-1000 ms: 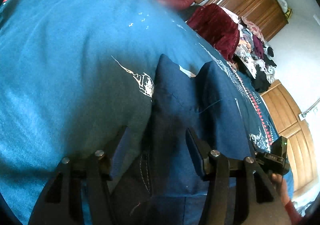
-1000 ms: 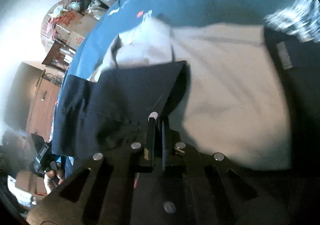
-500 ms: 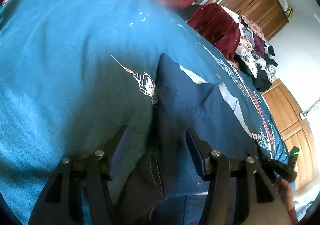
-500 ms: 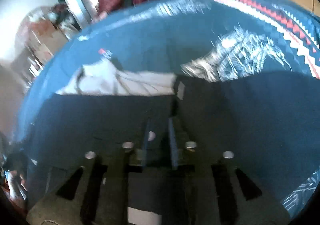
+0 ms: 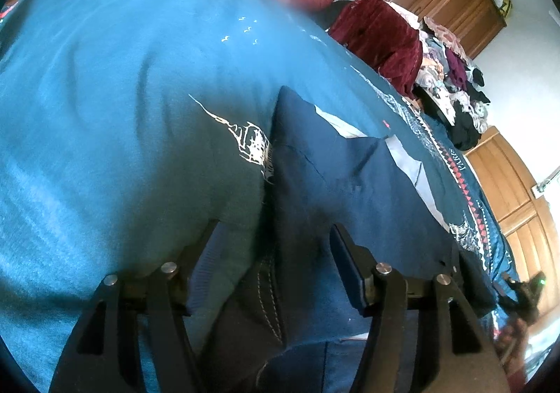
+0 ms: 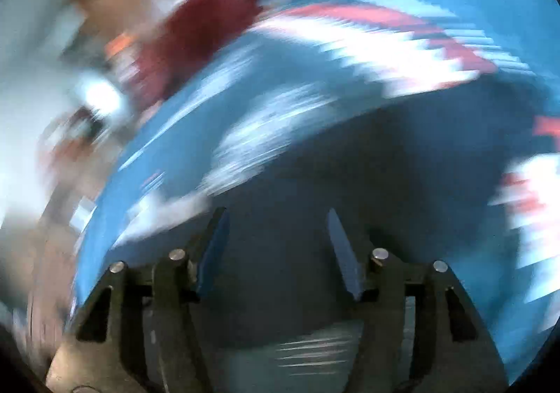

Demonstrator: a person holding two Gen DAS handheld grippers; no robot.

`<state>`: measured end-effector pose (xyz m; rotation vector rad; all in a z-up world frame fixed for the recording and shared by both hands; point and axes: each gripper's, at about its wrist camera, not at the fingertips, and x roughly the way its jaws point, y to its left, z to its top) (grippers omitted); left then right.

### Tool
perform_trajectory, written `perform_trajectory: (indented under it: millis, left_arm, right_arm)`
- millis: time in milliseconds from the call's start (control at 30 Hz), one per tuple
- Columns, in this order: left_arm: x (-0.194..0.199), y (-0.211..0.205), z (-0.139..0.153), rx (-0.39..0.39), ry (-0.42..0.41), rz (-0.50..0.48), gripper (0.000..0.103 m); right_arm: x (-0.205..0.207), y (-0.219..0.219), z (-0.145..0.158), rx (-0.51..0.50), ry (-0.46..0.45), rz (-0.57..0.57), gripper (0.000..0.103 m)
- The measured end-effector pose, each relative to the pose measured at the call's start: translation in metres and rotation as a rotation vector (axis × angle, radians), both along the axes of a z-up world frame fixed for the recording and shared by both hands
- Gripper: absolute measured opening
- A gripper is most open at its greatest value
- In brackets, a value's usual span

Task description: Fold large clothes

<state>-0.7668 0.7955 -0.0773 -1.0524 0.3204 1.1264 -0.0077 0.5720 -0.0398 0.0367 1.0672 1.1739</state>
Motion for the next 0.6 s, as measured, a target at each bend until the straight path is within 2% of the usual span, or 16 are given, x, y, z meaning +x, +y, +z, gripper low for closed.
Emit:
perform_trajectory:
  millis: [67,133,200,233,333,500,533,567,600]
  left_arm:
    - [0.001,0.001,0.000,-0.001,0.004,0.001,0.065]
    - [0.003,0.001,0.000,-0.003,0.013,0.002,0.066]
    - [0.005,0.002,0.000,-0.005,0.023,0.001,0.066]
    - [0.005,0.003,-0.001,-0.006,0.028,0.000,0.066]
    - [0.007,0.003,-0.001,-0.007,0.043,-0.001,0.066]
    - [0.011,0.004,-0.001,-0.009,0.059,0.001,0.067]
    - [0.011,0.004,-0.001,-0.009,0.062,0.001,0.067]
    - [0.012,0.004,0.000,-0.008,0.064,0.005,0.067]
    - [0.012,0.004,0.001,-0.007,0.067,0.013,0.067]
  right_arm:
    - [0.059,-0.024,-0.014,-0.049,0.043,-0.138,0.057]
    - [0.099,-0.039,-0.031,-0.086,0.126,-0.220,0.055]
    - [0.121,-0.044,-0.041,-0.091,0.174,-0.231,0.037]
    - [0.129,-0.045,-0.043,-0.102,0.164,-0.238,0.034]
    - [0.133,-0.043,-0.045,-0.102,0.162,-0.227,0.037]
    - [0.130,-0.009,-0.051,-0.150,0.119,-0.189,0.039]
    - [0.121,-0.017,-0.043,-0.148,0.099,-0.194,0.034]
    - [0.113,-0.015,-0.033,-0.124,0.086,-0.186,0.014]
    - [0.100,-0.014,-0.017,-0.080,0.074,-0.158,0.013]
